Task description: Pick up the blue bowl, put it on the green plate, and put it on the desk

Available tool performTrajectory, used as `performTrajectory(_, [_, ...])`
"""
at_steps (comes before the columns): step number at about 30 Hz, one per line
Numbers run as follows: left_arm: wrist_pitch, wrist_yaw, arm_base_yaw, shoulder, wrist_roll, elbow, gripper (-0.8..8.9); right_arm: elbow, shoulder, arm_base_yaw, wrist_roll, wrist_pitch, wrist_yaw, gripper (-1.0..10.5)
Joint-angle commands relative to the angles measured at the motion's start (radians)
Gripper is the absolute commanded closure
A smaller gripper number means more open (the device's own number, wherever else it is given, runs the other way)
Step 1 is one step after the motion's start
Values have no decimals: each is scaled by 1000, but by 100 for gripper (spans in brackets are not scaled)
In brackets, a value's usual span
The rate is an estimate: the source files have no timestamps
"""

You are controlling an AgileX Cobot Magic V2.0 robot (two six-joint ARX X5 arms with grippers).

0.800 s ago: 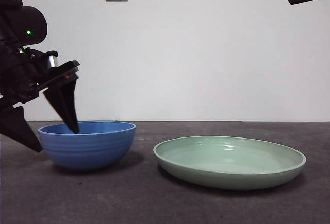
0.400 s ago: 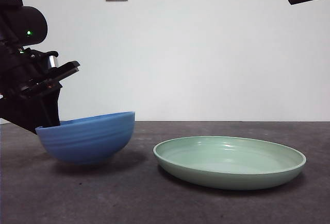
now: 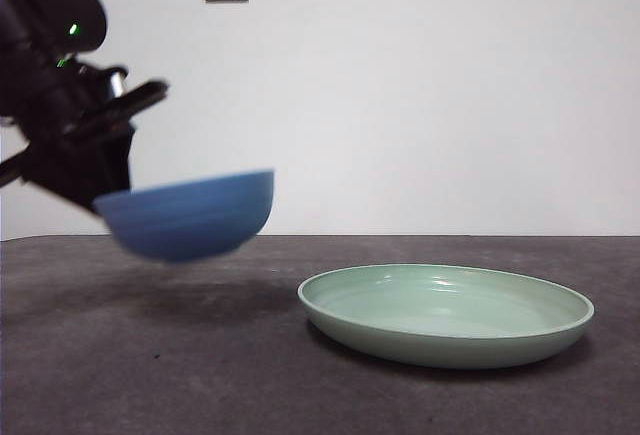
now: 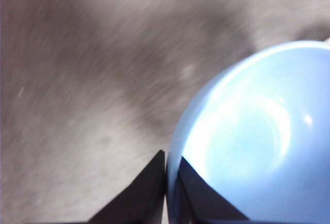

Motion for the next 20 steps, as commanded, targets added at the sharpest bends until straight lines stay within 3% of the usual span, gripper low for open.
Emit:
performTrajectory(1, [-45,-5,-31,20,-12,91,796,54,-21,-8,-58,-63,44,311])
performTrajectory(10, [-107,-82,-193,36,-55,267,796,195,-84,-11,-155,-271,267,311])
performTrajectory(20, [-119,-82,-372,211,-51,411,796,263,-137,-11,-158,-381,292,311])
